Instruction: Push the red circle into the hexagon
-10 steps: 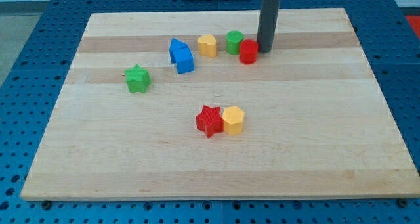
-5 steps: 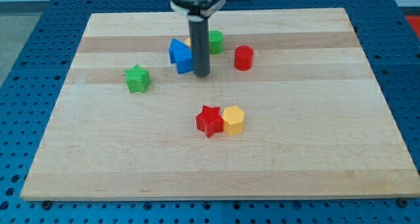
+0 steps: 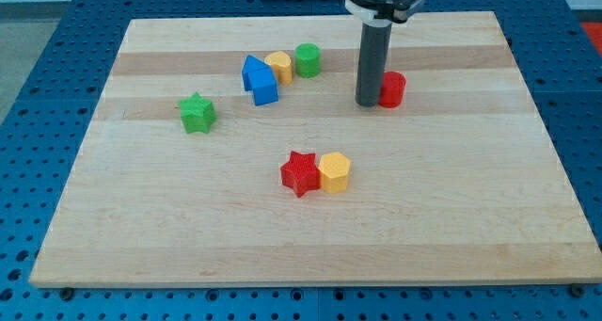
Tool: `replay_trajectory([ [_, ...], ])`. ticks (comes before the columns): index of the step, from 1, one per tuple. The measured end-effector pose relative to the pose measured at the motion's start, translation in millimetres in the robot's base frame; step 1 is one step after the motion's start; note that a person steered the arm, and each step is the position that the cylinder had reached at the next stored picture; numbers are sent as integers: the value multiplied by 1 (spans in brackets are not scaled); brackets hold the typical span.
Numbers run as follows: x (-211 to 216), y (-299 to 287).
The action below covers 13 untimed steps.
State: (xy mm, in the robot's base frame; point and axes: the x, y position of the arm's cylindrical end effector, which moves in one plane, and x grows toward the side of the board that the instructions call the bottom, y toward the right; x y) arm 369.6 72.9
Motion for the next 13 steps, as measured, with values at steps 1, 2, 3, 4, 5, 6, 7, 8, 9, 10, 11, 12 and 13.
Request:
replay_trajectory([
  [1, -52, -1],
  [2, -58, 28],
  [3, -3, 29],
  [4, 54, 18],
  [5, 50, 17],
  [6, 40, 35],
  [7, 73, 30],
  [8, 106, -5],
  [9, 103, 8],
  [10, 109, 68],
  [11, 126, 118],
  [12, 134, 152],
  [13, 156, 153],
])
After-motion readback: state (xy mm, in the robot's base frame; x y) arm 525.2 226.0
